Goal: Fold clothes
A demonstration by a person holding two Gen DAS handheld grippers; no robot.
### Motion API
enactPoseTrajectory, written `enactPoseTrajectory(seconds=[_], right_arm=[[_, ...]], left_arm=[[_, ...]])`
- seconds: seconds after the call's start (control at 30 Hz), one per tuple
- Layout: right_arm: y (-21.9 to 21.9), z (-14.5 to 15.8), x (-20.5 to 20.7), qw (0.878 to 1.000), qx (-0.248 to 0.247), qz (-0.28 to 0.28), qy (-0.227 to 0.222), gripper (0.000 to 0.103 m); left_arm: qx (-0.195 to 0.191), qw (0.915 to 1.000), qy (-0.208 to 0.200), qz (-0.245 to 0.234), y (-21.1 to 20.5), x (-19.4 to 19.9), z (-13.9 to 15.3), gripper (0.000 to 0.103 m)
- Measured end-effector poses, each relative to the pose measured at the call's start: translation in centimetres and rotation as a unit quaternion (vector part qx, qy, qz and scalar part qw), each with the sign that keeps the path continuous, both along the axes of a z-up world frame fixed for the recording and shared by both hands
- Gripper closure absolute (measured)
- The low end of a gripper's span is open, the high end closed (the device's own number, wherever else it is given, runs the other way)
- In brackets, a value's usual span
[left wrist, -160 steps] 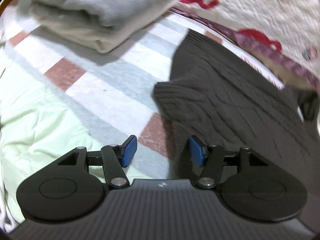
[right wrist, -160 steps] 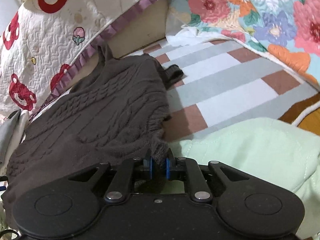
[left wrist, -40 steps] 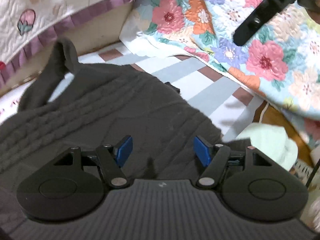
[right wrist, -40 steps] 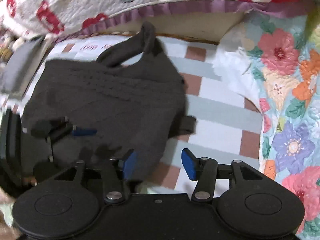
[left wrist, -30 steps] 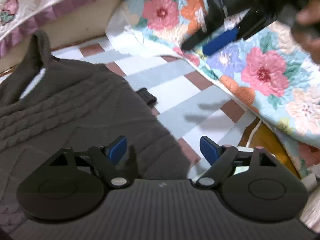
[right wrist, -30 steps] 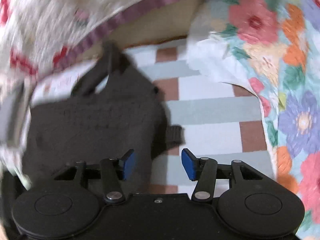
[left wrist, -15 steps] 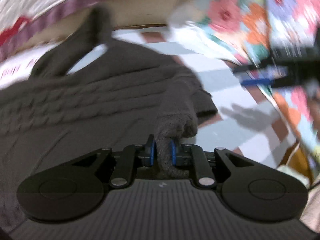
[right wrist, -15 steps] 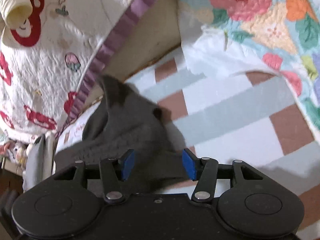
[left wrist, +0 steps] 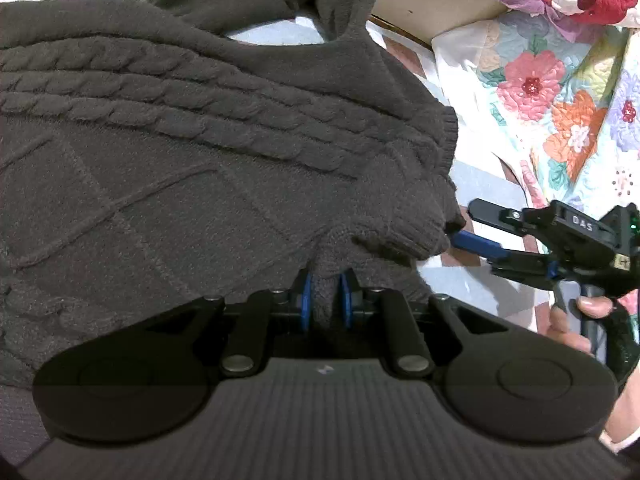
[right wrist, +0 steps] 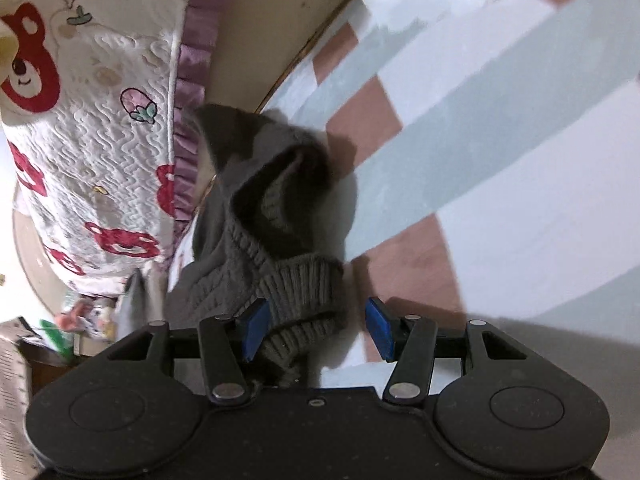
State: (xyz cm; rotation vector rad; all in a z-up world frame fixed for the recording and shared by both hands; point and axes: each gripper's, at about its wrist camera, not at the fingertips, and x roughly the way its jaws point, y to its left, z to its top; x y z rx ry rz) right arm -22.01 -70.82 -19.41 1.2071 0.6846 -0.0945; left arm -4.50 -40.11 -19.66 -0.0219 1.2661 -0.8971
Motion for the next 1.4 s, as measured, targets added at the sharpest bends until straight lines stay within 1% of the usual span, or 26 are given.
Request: enactPoseTrajectory(seconds=[0.1, 0.17, 0.2, 0.23, 0.27, 0.33, 0.4, 0.43, 0.5, 0.53, 0.57, 0.6, 0.63, 0.67, 0.7, 0.73, 0.8, 0.83, 0.87, 0.93, 0.97, 1.0, 1.1, 1.23, 1.3, 1.4], right_arm=[[0.3, -0.8, 0.9, 1.0, 0.012, 0.0, -0.023, 0.037], [0.4, -0.8, 1.6, 0.999, 0.004, 0.005, -0.038, 0.037], [0.6, -0.7, 1.9, 0.999, -0.005, 0.012, -0.046, 0.043], [0.9, -0.2, 2.1, 0.998, -0.022, 0.024, -0.056, 0.056], [1.3, 0.3, 2.2, 0.997, -0.036, 0.034, -0.066, 0.092], [1.0, 2.5, 1.3, 0.995, -0.028, 0.02, -0.095, 0.092], [-0.2, 5.8, -0.4, 0.986, -0.014, -0.017, -0.163, 0.093], [-0.6, 7.9, -1.3, 0.983, -0.061, -0.026, -0.17, 0.093], [-1.5, 12.1, -2.9, 0.97, -0.157, -0.044, -0.179, 0.093], [-1.8, 13.6, -3.5, 0.961, -0.214, -0.051, -0.168, 0.094], [-2.2, 14.8, -4.0, 0.949, -0.267, -0.058, -0.156, 0.095], [-2.7, 15.2, -4.4, 0.941, -0.301, -0.07, -0.135, 0.102], [-3.5, 15.0, -4.5, 0.933, -0.334, -0.087, -0.102, 0.102], [-4.3, 14.8, -4.6, 0.924, -0.363, -0.101, -0.067, 0.102], [-5.4, 14.0, -4.5, 0.921, -0.374, -0.105, -0.027, 0.101], [-6.3, 12.9, -4.6, 0.929, -0.354, -0.108, -0.001, 0.1], [-7.9, 10.8, -5.1, 0.942, -0.311, -0.113, 0.047, 0.093], [-7.9, 10.4, -5.6, 0.952, -0.279, -0.114, 0.05, 0.093], [-7.8, 9.9, -6.2, 0.961, -0.246, -0.115, 0.053, 0.089], [-7.4, 9.1, -6.9, 0.975, -0.19, -0.099, 0.064, 0.068], [-7.0, 8.7, -7.1, 0.978, -0.175, -0.088, 0.071, 0.048], [-6.5, 8.3, -7.3, 0.98, -0.164, -0.081, 0.079, 0.041], [-5.1, 6.9, -7.8, 0.983, -0.133, -0.069, 0.105, 0.041], [-3.8, 6.4, -9.2, 0.989, -0.091, -0.064, 0.1, 0.041], [-3.0, 5.9, -9.7, 0.99, -0.074, -0.059, 0.106, 0.041], [-1.8, 4.9, -9.8, 0.988, -0.067, -0.045, 0.132, 0.039]], left_arm=[[-0.001, 1.0, 0.006, -0.004, -0.1, 0.0, -0.2, 0.089], [-0.001, 1.0, 0.006, -0.007, -0.1, 0.0, -0.2, 0.089], [-0.003, 0.9999, 0.007, -0.009, -0.2, 0.0, -0.2, 0.089], [-0.006, 0.9999, 0.008, -0.011, -0.2, 0.0, -0.1, 0.089], [-0.01, 0.9998, 0.01, -0.012, -0.2, 0.0, 0.0, 0.09], [-0.031, 0.9991, 0.015, -0.025, -0.3, -0.3, 0.5, 0.092], [-0.074, 0.9947, 0.036, -0.061, -1.0, -1.1, 1.8, 0.092], [-0.099, 0.9906, 0.048, -0.082, -1.4, -1.6, 2.5, 0.092], [-0.092, 0.9882, 0.038, -0.116, -3.5, -3.3, 3.5, 0.09], [-0.083, 0.9873, 0.029, -0.133, -4.7, -4.3, 3.9, 0.083], [-0.074, 0.9859, 0.02, -0.149, -5.9, -5.2, 4.3, 0.071], [-0.064, 0.9842, 0.011, -0.165, -7.0, -6.2, 4.7, 0.066], [-0.058, 0.9814, 0.0, -0.183, -8.0, -7.1, 4.7, 0.058], [-0.045, 0.9793, -0.015, -0.197, -8.8, -8.0, 4.3, 0.053], [-0.028, 0.9776, -0.031, -0.206, -9.4, -8.8, 3.8, 0.053], [-0.01, 0.9764, -0.048, -0.211, -9.8, -9.4, 3.2, 0.053], [0.023, 0.9741, -0.074, -0.212, -10.2, -10.0, 2.1, 0.053], [0.034, 0.974, -0.079, -0.21, -10.0, -9.9, 1.8, 0.053], [0.042, 0.9742, -0.082, -0.206, -9.7, -9.6, 1.5, 0.053], [0.053, 0.9754, -0.089, -0.195, -8.8, -9.0, 1.4, 0.052], [0.058, 0.976, -0.093, -0.188, -8.3, -8.6, 1.4, 0.051], [0.061, 0.9768, -0.097, -0.18, -7.9, -8.2, 1.5, 0.051], [0.07, 0.9798, -0.109, -0.152, -6.6, -6.9, 2.0, 0.048], [0.077, 0.9825, -0.118, -0.122, -4.7, -5.3, 2.4, 0.048], [0.085, 0.9811, -0.133, -0.113, -4.2, -4.8, 2.6, 0.047], [0.104, 0.9755, -0.167, -0.098, -3.4, -4.1, 2.6, 0.046]])
